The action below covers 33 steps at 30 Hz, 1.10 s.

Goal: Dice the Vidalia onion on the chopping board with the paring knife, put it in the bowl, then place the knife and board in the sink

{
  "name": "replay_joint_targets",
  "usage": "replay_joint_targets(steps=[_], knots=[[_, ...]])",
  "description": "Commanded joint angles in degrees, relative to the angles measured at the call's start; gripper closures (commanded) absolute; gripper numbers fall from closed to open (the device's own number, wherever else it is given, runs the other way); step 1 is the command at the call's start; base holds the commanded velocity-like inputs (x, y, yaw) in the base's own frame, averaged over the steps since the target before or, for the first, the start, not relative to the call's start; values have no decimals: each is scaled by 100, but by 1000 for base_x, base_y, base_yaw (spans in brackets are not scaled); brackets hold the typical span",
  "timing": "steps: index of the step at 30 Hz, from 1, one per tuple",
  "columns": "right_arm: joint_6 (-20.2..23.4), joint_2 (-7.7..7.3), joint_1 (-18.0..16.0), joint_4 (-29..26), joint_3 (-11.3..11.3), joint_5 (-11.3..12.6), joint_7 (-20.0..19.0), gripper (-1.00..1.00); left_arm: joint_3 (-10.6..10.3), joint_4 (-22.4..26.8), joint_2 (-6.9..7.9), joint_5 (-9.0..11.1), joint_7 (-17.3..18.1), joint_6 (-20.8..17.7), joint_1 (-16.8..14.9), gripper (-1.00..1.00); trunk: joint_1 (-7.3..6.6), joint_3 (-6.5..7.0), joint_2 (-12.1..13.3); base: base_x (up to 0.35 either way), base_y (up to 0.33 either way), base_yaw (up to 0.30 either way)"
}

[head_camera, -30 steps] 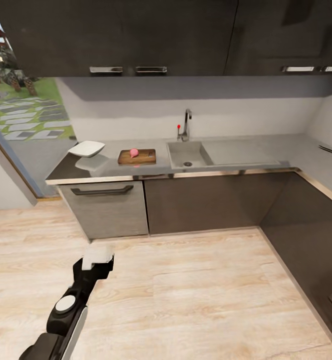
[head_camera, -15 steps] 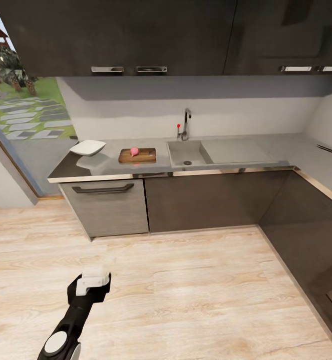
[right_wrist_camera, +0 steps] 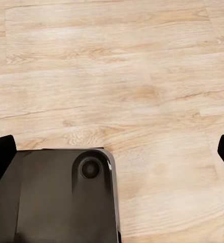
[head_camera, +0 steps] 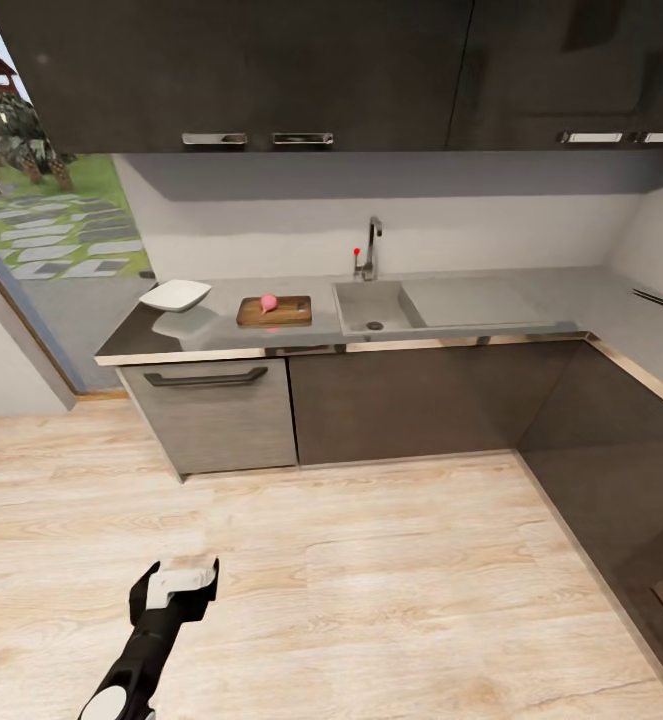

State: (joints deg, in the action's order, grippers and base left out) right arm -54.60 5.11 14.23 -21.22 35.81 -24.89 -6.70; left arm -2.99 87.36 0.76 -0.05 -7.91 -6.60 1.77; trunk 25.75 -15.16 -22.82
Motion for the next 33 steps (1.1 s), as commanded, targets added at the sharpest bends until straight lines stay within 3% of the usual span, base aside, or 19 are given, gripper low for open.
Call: replay_joint_targets(steps=[1, 17, 21, 22, 26, 33], knots=[[-8, 8, 1, -16, 49, -7, -60, -100, -17, 11, 9, -2, -44, 87, 71, -100, 4, -8, -10, 0, 0, 0], [-6, 8, 1, -56, 49, -1, -60, -100, -17, 127, 72, -12, -46, 849, 981, -100, 4, -8, -10, 0, 0, 0], [6, 8, 1, -116, 49, 1, -60, -100, -19, 131, 208, -13, -49, 946, 1190, -100, 4, -8, -10, 0, 0, 0], [10, 8, -5, -130, 49, 1, -55, -100, -23, 132, 289, -7, -58, 1471, 1379, -100, 4, -8, -10, 0, 0, 0], [11, 8, -7, -140, 49, 1, -54, -100, -25, 121, 318, 6, -61, 2061, 1610, -100, 4, -8, -10, 0, 0, 0], [18, 0, -12, -282, 49, 8, -41, -100, -26, 72, 327, 15, -61, 2273, 1717, -100, 4, -8, -10, 0, 0, 0]])
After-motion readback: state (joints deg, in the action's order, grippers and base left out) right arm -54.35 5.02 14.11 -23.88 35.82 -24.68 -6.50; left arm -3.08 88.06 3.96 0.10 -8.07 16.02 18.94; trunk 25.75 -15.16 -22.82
